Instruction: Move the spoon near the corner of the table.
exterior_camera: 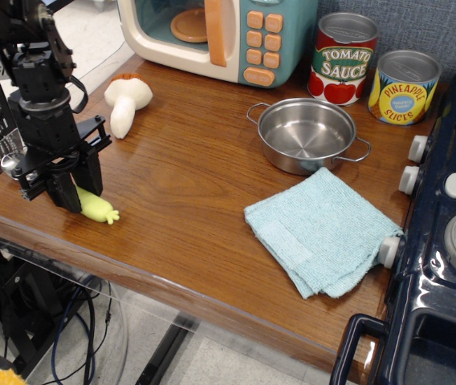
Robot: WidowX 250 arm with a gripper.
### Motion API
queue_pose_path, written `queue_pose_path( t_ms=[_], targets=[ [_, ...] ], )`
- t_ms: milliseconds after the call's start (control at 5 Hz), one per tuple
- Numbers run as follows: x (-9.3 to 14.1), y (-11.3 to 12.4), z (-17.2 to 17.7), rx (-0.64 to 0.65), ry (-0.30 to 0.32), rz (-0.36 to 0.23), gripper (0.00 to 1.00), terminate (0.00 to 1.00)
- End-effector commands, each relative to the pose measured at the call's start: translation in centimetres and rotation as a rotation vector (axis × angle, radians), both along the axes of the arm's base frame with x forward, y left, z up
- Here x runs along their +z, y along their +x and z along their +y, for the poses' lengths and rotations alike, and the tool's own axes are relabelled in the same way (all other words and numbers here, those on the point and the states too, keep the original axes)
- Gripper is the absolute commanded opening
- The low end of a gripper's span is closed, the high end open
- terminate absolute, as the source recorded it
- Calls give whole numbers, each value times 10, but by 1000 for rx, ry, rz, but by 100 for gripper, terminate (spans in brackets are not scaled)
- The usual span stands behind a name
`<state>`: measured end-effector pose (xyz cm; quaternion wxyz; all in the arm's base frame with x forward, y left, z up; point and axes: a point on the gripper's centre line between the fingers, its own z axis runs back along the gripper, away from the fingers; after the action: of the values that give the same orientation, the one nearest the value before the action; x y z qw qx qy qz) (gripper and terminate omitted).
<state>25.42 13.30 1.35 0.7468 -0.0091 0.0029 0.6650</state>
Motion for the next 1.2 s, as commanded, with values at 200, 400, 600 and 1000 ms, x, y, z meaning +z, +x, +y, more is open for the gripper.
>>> queue_pose_path(
  t_ms=[200,400,600,1000],
  targets=[
    [29,5,-7,-82,43,-56,100,0],
    [51,4,-10,-127,87,-71,100,0],
    [70,3,-12,-183,100,-114,100,0],
    [70,3,-12,-183,100,-114,100,0]
  ],
)
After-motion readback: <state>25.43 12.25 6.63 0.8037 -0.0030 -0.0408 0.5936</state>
